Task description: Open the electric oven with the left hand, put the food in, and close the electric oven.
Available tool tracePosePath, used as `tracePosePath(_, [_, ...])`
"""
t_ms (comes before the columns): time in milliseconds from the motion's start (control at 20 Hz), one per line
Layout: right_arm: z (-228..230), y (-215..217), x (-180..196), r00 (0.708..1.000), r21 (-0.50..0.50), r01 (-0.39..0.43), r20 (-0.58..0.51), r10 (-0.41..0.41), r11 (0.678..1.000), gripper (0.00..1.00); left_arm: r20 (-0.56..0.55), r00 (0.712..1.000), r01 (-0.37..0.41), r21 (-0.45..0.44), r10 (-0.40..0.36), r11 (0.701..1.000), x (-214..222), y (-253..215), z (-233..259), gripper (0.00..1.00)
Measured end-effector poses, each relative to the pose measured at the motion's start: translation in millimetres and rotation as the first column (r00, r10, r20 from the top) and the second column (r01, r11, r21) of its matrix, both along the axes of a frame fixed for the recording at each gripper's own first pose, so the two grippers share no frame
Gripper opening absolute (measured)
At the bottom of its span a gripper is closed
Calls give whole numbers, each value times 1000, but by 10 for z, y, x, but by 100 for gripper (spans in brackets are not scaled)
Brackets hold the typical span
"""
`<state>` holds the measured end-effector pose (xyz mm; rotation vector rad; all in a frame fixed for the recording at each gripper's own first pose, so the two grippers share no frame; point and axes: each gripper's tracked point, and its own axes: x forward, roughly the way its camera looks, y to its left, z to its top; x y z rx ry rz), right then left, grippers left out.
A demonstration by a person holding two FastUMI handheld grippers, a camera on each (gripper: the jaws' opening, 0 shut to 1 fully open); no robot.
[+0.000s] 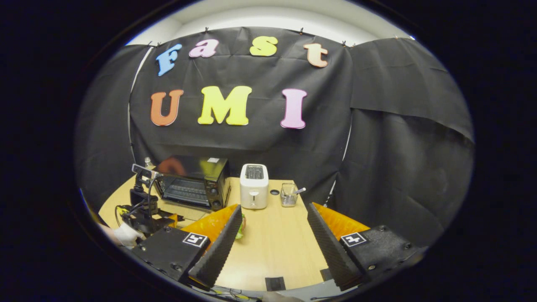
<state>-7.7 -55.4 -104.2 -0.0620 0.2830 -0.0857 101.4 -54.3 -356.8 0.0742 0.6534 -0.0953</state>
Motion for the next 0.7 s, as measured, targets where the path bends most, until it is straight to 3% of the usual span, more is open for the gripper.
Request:
tracePosePath(100, [-26, -3, -4, 1000, 0, 4, -9, -4, 1000, 92, -62, 998, -1, -3, 1, 1000, -61, 16, -205, 95])
tracePosePath(150, [-46, -14, -9, 1000, -3, 7, -12, -7, 1000, 100, -92, 996, -3, -7, 2, 1000, -85, 20, -304, 95])
tracePosePath(200, [-58, -29, -16, 1000, -5, 10, -15, -10, 1000, 92, -125, 992, -7, -9, 6, 1000, -110, 26, -405, 95])
tracePosePath(250, [-65, -38, -19, 1000, -5, 14, -18, -14, 1000, 100, -155, 988, -11, -12, 9, 1000, -133, 31, -483, 95])
tracePosePath(300, [-77, -50, -25, 1000, -4, 17, -22, -17, 1000, 100, -171, 985, -12, -12, 10, 1000, -145, 32, -526, 100])
tracePosePath(350, [-86, -60, -17, 1000, -2, 20, -23, -20, 1000, 92, -166, 986, -8, -8, 6, 1000, -136, 31, -515, 96])
tracePosePath(450, [-116, -69, -18, 999, 4, 25, -29, -25, 1000, 92, -164, 986, 2, 1, -2, 1000, -137, 35, -506, 96])
tracePosePath(500, [-127, -56, -16, 999, 11, 22, -31, -21, 1000, 100, -154, 988, -3, -4, 2, 1000, -135, 33, -484, 95])
tracePosePath(600, [-132, -32, 7, 999, 20, 17, -28, -16, 1000, 100, -109, 994, -3, -16, 2, 1000, -132, 51, -366, 100])
tracePosePath(700, [-141, 12, 26, 1000, 25, 6, -24, -6, 1000, 100, -68, 998, -2, -29, 0, 1000, -196, 77, -226, 96])
